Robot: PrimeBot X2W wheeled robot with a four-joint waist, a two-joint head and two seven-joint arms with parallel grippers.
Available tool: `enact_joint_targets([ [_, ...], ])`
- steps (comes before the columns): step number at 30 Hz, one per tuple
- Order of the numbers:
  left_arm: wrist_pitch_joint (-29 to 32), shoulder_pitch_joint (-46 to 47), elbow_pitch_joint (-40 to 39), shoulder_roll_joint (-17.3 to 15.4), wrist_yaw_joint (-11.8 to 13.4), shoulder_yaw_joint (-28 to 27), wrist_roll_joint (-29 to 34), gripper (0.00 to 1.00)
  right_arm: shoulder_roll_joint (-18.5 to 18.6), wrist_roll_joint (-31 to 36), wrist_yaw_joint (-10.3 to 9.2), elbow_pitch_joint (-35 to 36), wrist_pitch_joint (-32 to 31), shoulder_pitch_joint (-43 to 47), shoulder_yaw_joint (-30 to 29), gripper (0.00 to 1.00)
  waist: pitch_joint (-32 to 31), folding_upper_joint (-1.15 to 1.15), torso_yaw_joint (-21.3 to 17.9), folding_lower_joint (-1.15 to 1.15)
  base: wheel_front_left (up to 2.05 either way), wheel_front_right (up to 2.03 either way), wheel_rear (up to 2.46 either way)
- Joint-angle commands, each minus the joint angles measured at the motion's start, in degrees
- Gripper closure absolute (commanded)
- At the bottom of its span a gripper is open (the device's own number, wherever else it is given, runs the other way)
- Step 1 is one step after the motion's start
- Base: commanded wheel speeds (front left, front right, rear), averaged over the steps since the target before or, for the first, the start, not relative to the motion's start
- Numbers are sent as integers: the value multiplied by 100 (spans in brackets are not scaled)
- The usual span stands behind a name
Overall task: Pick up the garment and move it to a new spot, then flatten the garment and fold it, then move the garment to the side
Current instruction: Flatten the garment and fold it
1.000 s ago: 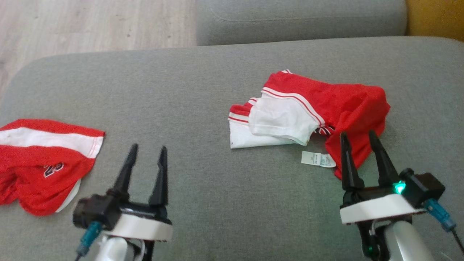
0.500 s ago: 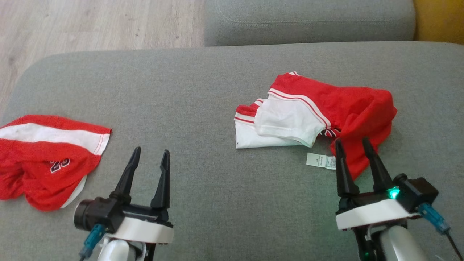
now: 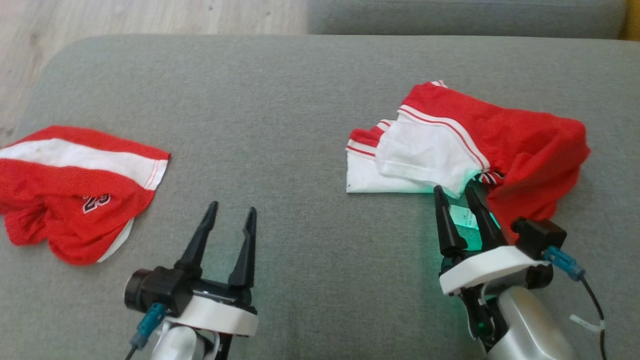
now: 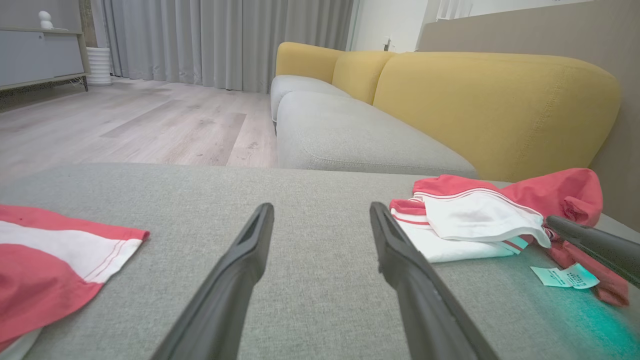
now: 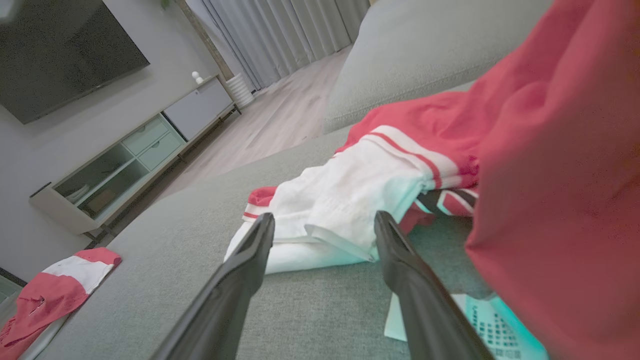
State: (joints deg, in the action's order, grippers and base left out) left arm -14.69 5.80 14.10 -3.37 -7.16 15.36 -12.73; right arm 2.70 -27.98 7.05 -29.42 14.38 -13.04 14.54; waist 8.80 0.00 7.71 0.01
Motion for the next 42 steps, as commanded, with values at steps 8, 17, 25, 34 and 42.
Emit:
enact_joint_targets([
  [8,-30,263,6,7,-32,-42,-115,0,18,27,44,-289,62,-361,-125,0,118,0,242,-1,0,0,0],
  [17,-30,312,47,-8,-32,-43,-132,0,18,-9,44,-265,62,-444,-106,0,180,0,297,-1,0,0,0],
  [25,-30,274,131,-1,-33,-31,-159,0,18,148,44,71,62,-365,-105,100,59,0,262,-1,0,0,0],
  [34,-30,158,164,11,-33,14,-210,0,18,422,44,938,62,-301,-221,100,-195,0,225,-1,0,0,0],
  [42,-30,97,143,33,-33,48,-277,0,188,832,44,1386,62,-1138,-154,100,-169,0,325,-1,0,0,0],
])
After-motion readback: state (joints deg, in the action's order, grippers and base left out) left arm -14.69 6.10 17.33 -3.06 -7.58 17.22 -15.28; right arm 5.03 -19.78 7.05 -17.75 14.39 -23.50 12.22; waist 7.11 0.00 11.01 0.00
